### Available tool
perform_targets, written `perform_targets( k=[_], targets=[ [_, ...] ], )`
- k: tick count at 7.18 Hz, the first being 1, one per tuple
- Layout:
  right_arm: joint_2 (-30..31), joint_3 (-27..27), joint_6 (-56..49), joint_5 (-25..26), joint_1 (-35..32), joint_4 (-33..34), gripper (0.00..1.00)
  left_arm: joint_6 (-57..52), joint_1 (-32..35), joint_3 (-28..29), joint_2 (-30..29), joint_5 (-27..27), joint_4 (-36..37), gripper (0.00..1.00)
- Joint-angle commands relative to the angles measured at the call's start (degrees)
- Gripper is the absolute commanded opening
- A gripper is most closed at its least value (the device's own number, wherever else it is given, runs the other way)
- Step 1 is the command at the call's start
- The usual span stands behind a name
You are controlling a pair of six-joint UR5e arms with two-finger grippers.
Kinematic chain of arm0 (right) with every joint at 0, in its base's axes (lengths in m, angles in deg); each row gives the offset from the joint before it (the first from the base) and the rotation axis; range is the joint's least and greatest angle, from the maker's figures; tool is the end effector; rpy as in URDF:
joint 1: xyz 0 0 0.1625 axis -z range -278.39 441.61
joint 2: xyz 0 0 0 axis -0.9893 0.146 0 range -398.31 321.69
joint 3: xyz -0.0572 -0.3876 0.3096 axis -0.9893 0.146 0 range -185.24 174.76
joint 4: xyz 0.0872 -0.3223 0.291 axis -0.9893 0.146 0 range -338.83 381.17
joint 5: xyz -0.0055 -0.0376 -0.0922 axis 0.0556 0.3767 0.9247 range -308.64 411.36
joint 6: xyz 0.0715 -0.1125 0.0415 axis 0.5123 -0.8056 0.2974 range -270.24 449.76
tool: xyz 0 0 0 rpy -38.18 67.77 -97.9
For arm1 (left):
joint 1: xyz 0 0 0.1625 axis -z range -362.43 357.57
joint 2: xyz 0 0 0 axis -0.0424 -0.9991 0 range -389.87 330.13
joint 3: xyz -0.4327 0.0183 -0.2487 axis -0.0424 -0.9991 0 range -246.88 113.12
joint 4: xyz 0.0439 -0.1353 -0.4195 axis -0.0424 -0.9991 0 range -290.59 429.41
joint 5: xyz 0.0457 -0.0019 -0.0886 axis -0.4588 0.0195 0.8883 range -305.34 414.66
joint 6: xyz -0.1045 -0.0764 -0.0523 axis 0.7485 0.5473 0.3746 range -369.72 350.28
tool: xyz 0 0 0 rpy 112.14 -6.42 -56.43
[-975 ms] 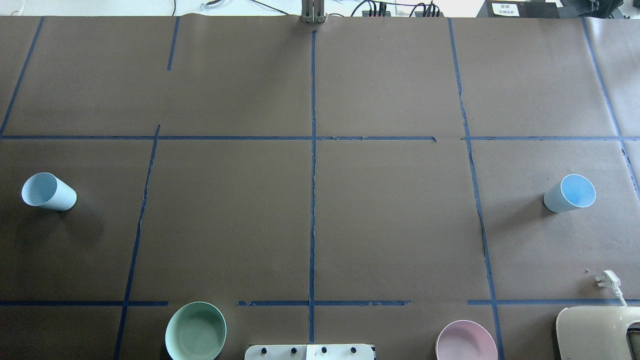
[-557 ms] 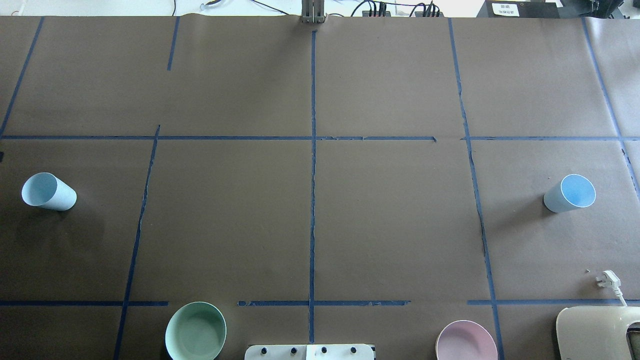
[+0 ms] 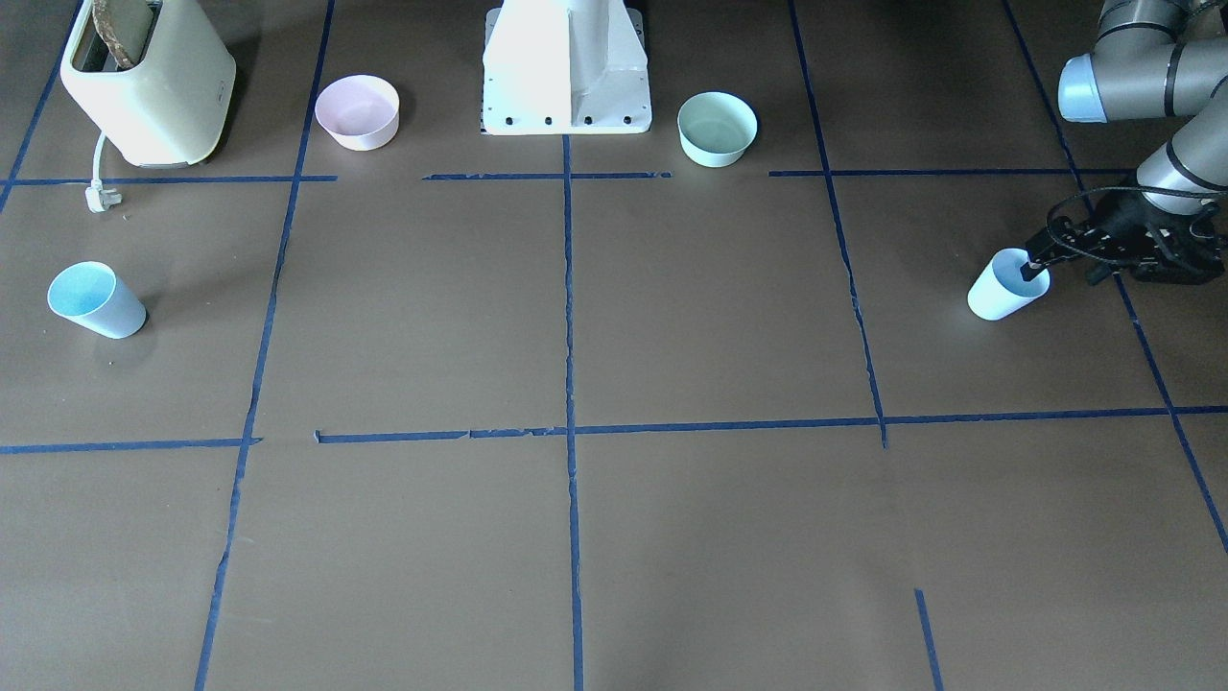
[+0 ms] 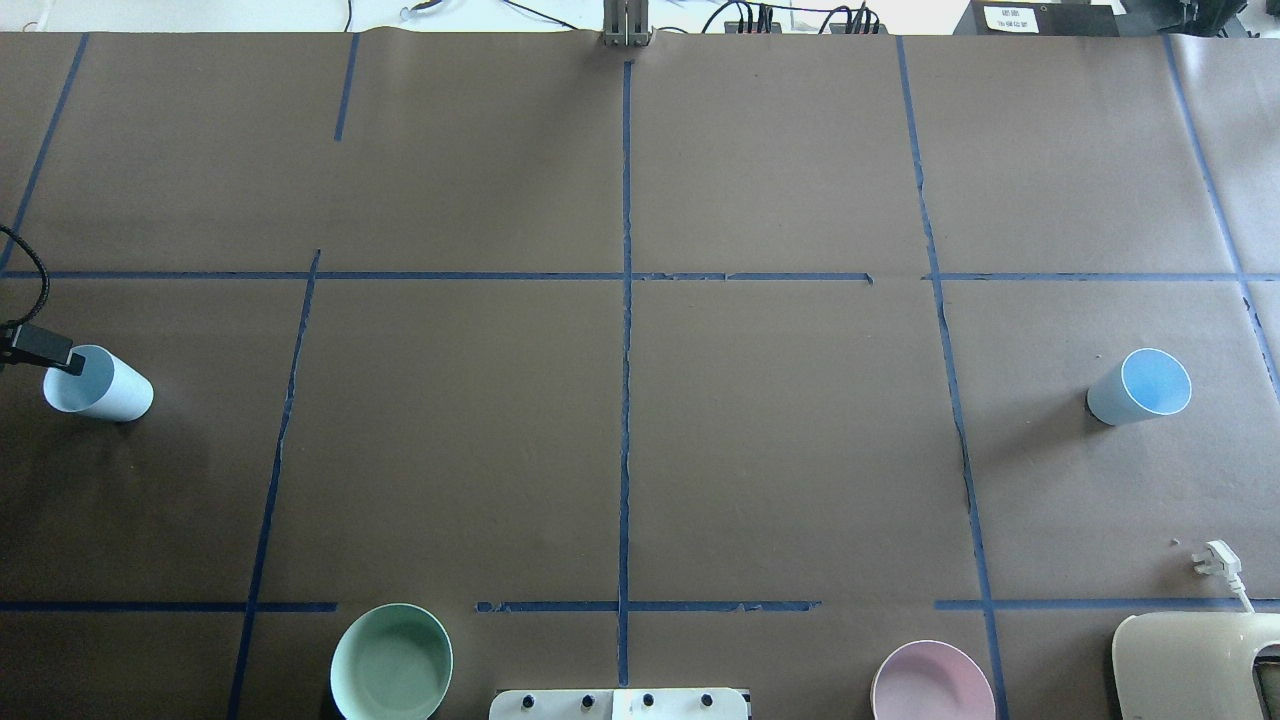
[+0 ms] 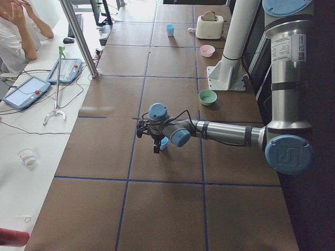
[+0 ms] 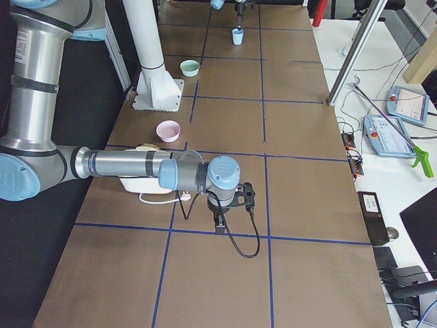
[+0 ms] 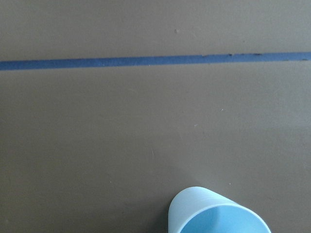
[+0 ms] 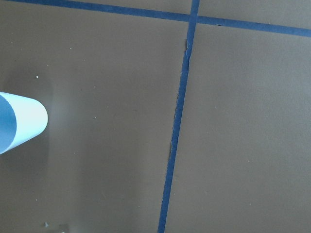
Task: Stack blue cups with both arms
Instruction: 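Lower the left gripper onto the light-blue cup and close it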
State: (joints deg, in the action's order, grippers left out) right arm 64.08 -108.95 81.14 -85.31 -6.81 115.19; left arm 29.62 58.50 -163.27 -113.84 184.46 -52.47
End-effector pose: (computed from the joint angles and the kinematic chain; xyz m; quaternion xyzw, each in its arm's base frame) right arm 0.0204 -0.4109 0.7409 0.0027 -0.3965 -0.0723 0.9152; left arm 0.2101 -0.4684 0.6939 0.0320 0.4173 0.0133 0.9081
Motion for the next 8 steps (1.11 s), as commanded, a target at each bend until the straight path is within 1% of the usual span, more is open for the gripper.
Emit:
perform_targets(
  k=[1,2,3,4,5,7,8],
  targets=[
    [0.0,0.0,0.0,0.0,0.0,0.0,1.00,0.1,-2.4,1.4,0.0,-0.2,-0.1,1.00],
    [0.0,0.1,0.0,0.0,0.0,0.0,1.00,1.1,-2.7,1.7,0.1,-0.5,-0.1,0.73],
    [0.0,0.1,-0.1,0.0,0.0,-0.1,1.00,6.2,-2.7,1.7,-0.1,-1.2,-0.1,0.32],
    [0.0,0.0,-0.1,0.0,0.0,0.0,1.00,6.9,-3.2,1.7,-0.2,-1.2,-0.1,0.06],
    [0.0,0.1,-0.2,0.0,0.0,0.0,1.00,6.9,-3.2,1.6,-0.6,-1.2,-0.2,0.00],
    [0.0,0.0,-0.1,0.0,0.0,0.0,1.00,7.3,-3.2,0.2,-1.0,-0.4,0.0,0.00],
    [0.0,0.0,-0.1,0.0,0.0,0.0,1.00,7.6,-3.1,-2.7,-1.4,0.0,1.2,0.00]
  ],
)
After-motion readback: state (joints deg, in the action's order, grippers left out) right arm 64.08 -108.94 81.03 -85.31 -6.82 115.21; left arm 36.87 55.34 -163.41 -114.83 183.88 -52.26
